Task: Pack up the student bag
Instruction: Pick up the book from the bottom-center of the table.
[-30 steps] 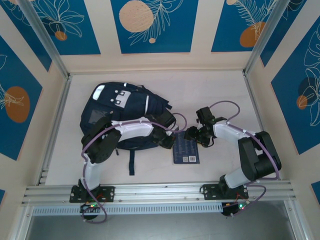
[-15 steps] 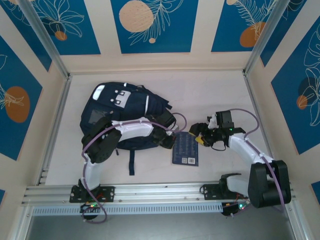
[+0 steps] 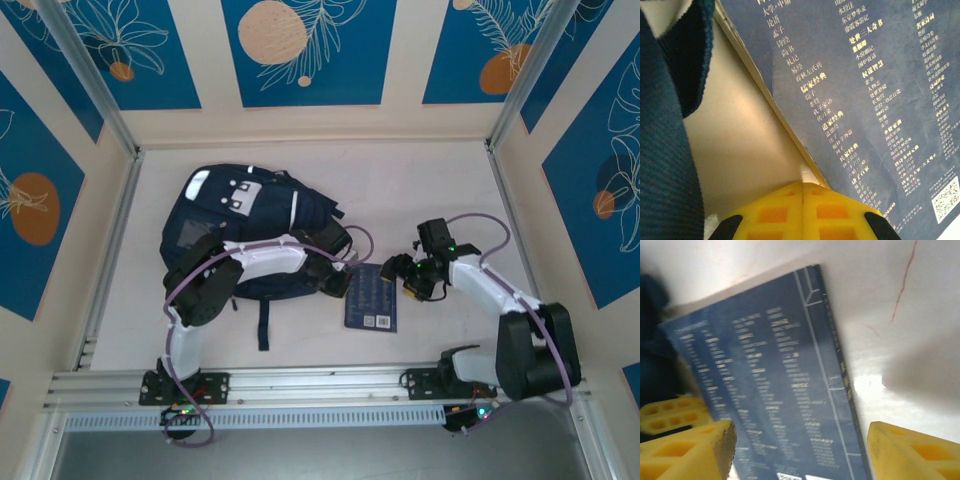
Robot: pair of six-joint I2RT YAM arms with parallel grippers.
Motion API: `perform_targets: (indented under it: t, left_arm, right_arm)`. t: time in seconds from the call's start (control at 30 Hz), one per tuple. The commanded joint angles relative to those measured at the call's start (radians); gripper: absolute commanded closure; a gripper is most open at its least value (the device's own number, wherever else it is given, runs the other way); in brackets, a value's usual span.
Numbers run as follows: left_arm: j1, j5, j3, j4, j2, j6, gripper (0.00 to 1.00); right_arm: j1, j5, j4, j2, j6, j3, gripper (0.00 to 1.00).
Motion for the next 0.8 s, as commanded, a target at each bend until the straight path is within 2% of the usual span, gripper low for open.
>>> perform_targets:
  t: [0.0,0.13,0.3,0.77]
  left_arm:
    - [-0.003,0.009,-0.007,0.002,0.019,0.003,1.0]
    - [-0.003,0.014,-0.008,0.004,0.019,0.005,1.0]
    - [-0.003,0.021,-0.002,0.011,0.023,0.005,1.0]
    - [-0.004,0.032,-0.004,0.013,0.027,0.007,1.0]
  right_arm:
    - [0.013,0.028,-0.046,0.075,-0.034,0.028,0.27]
    - [0.02,0.032,-0.042,0.134,-0.047,0.045,0.26]
    - [0.046,-0.048,0.013,0.174,-0.06,0.044,0.29]
    - [0.189,-0.032,-0.003,0.246,-0.099,0.122,0.32]
